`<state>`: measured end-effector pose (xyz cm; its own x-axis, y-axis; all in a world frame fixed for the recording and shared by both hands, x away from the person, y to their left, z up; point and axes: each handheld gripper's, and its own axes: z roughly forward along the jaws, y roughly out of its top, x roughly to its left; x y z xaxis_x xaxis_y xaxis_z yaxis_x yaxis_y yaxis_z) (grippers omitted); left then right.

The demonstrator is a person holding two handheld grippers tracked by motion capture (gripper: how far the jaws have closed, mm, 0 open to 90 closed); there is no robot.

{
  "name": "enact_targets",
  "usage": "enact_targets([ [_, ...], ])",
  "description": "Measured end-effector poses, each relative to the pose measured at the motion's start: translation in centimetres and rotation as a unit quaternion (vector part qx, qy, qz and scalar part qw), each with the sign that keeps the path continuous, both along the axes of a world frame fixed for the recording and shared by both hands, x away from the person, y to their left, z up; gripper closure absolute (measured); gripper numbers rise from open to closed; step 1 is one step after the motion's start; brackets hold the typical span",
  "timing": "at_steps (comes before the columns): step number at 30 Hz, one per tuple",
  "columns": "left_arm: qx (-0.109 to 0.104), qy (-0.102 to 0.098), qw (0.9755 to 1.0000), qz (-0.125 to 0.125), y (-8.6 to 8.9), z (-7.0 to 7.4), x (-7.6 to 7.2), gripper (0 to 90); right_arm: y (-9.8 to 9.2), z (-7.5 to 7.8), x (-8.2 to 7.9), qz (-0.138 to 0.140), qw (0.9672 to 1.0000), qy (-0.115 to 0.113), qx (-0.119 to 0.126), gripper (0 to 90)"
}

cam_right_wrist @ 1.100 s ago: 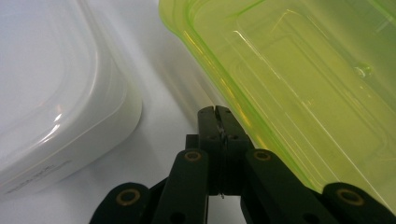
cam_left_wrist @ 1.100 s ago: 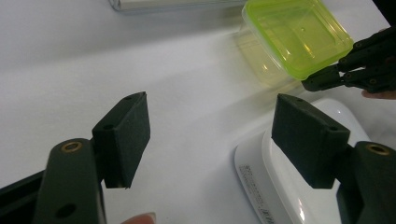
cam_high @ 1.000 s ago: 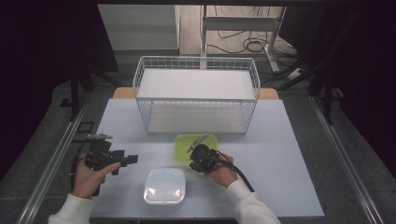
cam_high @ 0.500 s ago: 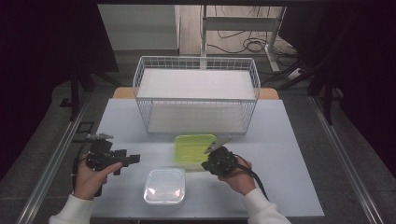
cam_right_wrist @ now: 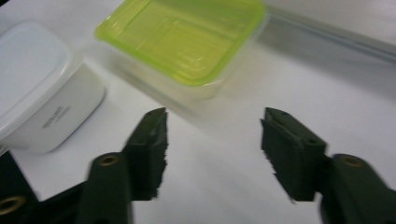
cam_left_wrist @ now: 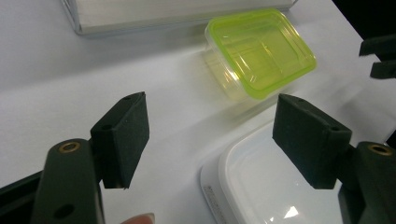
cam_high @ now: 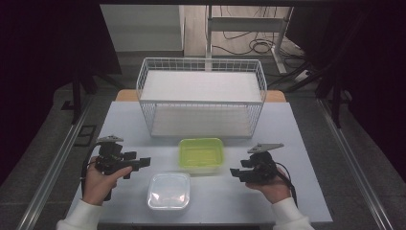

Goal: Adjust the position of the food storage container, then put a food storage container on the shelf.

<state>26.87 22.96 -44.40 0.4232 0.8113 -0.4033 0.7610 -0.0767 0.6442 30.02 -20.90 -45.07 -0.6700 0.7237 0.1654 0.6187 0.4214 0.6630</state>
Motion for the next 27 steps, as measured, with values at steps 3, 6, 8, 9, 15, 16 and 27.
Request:
enact_targets([
  [3, 0.0, 0.006, 1.0, -0.003, 0.2, -0.2, 0.2, 26.7, -1.4, 0.4, 0.3, -0.033, 0.9992, -0.003, 0.02, 28.6],
  [6, -0.007, 0.002, 1.0, 0.003, 0.5, 0.1, 0.2, 26.8, -2.1, 0.7, 0.3, -0.039, 0.9986, -0.001, 0.036, 27.0],
  [8, -0.008, -0.003, 1.0, 0.005, 0.6, 0.3, 0.0, 26.9, -2.4, 0.8, 0.4, -0.038, 0.9984, -0.001, 0.041, 26.3],
  [9, -0.008, -0.004, 0.9999, 0.007, 0.6, 0.3, -0.1, 27.2, -2.5, 0.8, 0.5, -0.037, 0.9984, -0.001, 0.044, 26.1],
  [15, -0.007, -0.004, 0.9999, 0.009, 0.0, 0.1, -0.3, 27.8, -2.3, 0.7, 0.8, -0.028, 0.9984, 0.004, 0.05, 24.3],
  [16, -0.009, -0.006, 0.9999, 0.007, -0.2, 0.2, -0.3, 27.8, -2.3, 0.7, 0.8, -0.024, 0.9985, 0.003, 0.049, 24.0],
  [27, -0.02, -0.018, 0.9996, -0.007, -1.6, 0.9, 1.1, 28.2, -1.9, 0.8, 1.9, -0.035, 0.9981, 0.009, 0.05, 24.1],
])
